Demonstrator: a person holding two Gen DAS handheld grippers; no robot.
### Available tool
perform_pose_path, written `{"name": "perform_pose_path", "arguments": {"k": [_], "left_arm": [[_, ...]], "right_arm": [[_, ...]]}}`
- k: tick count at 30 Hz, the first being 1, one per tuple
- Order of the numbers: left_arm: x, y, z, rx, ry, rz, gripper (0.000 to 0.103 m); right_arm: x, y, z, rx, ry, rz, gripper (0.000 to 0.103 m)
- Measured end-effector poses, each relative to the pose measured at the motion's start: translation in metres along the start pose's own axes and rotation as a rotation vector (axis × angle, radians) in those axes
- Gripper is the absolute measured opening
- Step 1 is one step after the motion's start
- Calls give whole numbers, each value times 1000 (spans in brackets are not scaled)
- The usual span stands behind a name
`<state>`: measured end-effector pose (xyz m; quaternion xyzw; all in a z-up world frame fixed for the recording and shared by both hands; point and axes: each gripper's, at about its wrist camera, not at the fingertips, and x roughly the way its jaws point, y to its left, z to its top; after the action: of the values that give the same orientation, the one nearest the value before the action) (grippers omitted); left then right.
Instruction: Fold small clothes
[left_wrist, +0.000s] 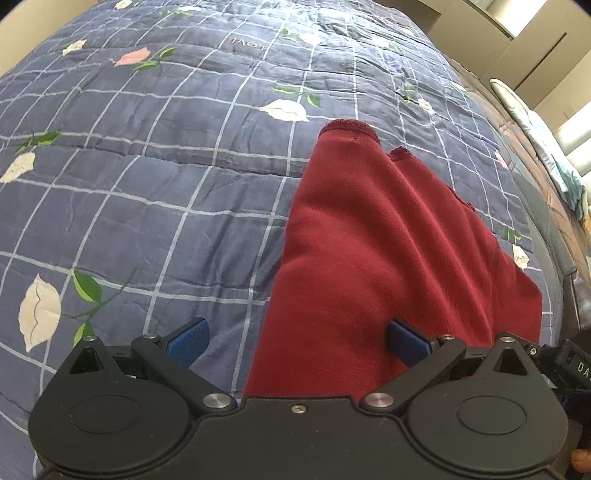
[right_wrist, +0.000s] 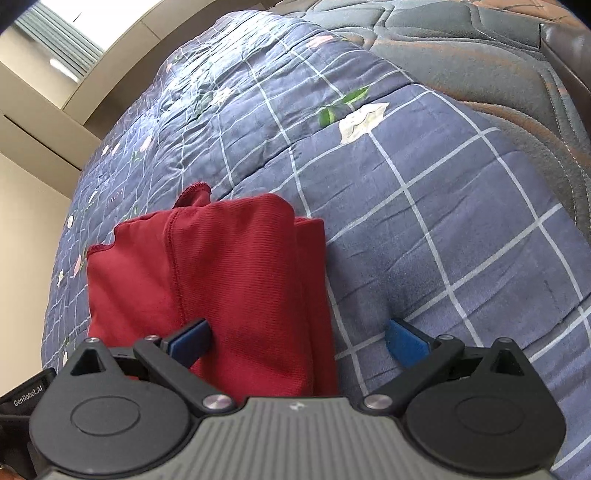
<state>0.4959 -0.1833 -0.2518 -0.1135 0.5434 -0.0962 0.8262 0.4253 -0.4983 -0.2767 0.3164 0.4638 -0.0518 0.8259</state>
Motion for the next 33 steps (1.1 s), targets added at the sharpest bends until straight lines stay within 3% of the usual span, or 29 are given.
{"name": "perform_pose_path", "arguments": {"k": [10,24,33], "left_arm": [[15,14,2,-106,77,-41,103],[18,13,7,-91,106,-42,103],[19,12,9,-66,111,-50,103]], "right_arm": [[-1,4,-11,-60,-51,-14,103],[-1,10,-28,-74,-158,-57,103],[0,16,-16,-38,-87,-89,103]]}}
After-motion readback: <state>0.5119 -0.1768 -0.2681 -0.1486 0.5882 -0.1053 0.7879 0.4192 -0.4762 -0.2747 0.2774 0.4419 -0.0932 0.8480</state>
